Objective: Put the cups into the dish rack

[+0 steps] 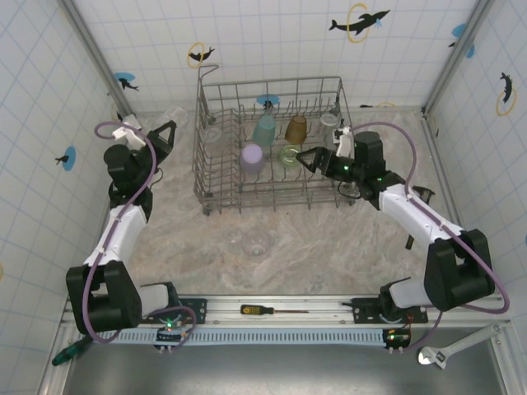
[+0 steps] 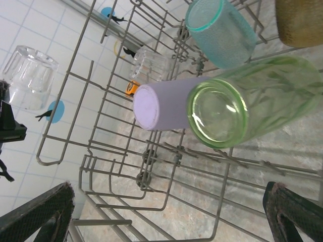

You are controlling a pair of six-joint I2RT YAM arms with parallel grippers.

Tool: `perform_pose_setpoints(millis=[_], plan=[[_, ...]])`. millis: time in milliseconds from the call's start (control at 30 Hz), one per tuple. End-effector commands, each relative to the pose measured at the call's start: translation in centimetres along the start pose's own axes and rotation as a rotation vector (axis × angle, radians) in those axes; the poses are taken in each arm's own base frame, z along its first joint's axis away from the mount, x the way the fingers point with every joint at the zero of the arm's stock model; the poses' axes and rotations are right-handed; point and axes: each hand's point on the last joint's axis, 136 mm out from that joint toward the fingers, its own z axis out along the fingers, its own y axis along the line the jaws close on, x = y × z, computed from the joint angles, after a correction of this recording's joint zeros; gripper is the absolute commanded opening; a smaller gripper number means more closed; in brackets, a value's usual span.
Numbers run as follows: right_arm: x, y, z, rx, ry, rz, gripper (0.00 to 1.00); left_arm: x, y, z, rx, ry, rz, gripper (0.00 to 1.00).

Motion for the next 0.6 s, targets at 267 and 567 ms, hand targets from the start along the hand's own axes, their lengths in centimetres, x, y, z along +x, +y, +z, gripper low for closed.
perform_pose_setpoints(millis=[267,567], plan=[[-2.8,5.0,1.5,-0.14,-0.027,-0.088,1.0,2.6,-6.9,2.0,0.212,0.104,-0.008,0.0],[-4.4,8.0,1.9,-0.272,-0.048,-0.092,1.0,6.3,-10.3,3.7,0.312,0.207,-0.091,0.0]])
